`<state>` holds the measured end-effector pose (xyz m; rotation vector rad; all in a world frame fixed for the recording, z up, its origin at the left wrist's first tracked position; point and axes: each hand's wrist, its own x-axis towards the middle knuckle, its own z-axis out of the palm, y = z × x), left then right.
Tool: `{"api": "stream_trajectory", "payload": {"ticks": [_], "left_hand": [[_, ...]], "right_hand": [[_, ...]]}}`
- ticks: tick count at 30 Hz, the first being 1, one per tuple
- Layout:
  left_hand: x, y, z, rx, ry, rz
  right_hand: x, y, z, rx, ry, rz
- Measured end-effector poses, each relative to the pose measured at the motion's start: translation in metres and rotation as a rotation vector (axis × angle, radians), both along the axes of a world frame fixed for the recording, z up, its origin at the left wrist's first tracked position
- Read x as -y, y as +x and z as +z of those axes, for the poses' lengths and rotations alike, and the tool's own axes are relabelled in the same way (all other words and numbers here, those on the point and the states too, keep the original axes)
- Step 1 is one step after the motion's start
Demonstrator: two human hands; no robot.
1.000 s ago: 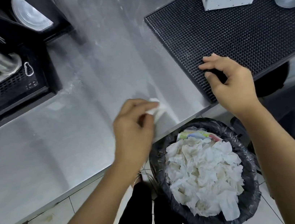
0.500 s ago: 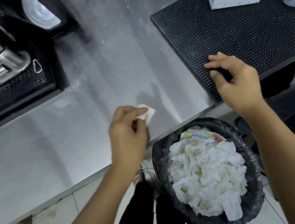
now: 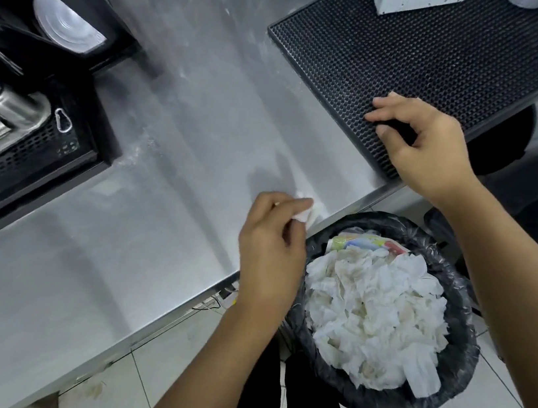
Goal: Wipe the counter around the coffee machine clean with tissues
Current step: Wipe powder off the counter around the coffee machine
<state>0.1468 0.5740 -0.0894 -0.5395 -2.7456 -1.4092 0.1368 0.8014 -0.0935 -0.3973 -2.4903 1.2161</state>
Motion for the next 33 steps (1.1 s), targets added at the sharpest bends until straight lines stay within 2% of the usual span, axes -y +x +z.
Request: {"api": "stream_trajectory", "payload": {"ticks": [2,3,4,6,7,9,13,14,16,17,19,21,24,26,28,31,32,33], "left_hand": [[-0.014,0.004,0.004,0.124,0.033,-0.242],[-0.017,-0.003,0.006,0.214,0.073,-0.285],[-0.017,-0.013,0.007,0.276,0.125,-0.246],[-0.015,-0.042,0.005,0.267,0.179,-0.023],[-0.014,-0.056,0.005,0.205,0.141,0.065],[-0.02,-0.068,0.004,0.027,0.004,0.097],[-0.043,-0.027,-0.001,-0.193,-0.093,-0.203],[-0.046,-0.016,-0.002,-0.189,-0.099,-0.334],[-0.047,-0.016,0.002,-0.04,-0.082,-0.538],[-0.048,-0.024,0.006,0.068,-0.035,-0.534],[-0.05,-0.056,0.009,0.158,0.068,-0.303],[-0.05,-0.096,0.008,0.089,0.037,-0.059],[-0.053,-0.12,0.002,-0.057,-0.084,0.054],[-0.06,-0.103,0.0,-0.109,-0.089,-0.018],[-0.061,-0.068,0.0,-0.106,-0.087,-0.236],[-0.05,-0.05,0.017,0.193,-0.109,-0.604],[-0.049,-0.061,0.02,0.272,-0.087,-0.598],[-0.051,-0.076,0.021,0.271,-0.057,-0.503]], "right_hand": [[-0.001,0.0,0.001,0.011,0.001,0.001],[-0.002,0.001,0.001,0.013,-0.006,0.005],[-0.003,0.001,0.001,0.011,-0.016,0.01],[-0.004,0.001,0.0,0.013,-0.041,0.008],[-0.004,0.001,0.0,0.015,-0.053,0.004],[-0.004,0.001,-0.001,0.015,-0.061,0.0],[-0.006,0.0,-0.002,0.011,-0.058,-0.004],[-0.006,0.0,-0.002,0.01,-0.054,-0.005],[-0.007,-0.001,-0.002,0.011,-0.045,0.004],[-0.007,-0.001,-0.002,0.014,-0.045,0.009],[-0.006,-0.001,-0.002,0.021,-0.05,0.008],[-0.006,0.0,-0.002,0.022,-0.04,0.003],[-0.005,-0.001,-0.002,0.021,-0.027,0.007],[-0.005,-0.001,-0.002,0.014,-0.026,0.001],[-0.006,-0.001,-0.002,0.005,-0.016,-0.004],[-0.006,-0.001,-0.002,0.009,0.005,-0.003],[-0.006,-0.001,-0.002,0.011,0.007,-0.003],[-0.005,0.0,-0.002,0.01,0.002,-0.003]]}}
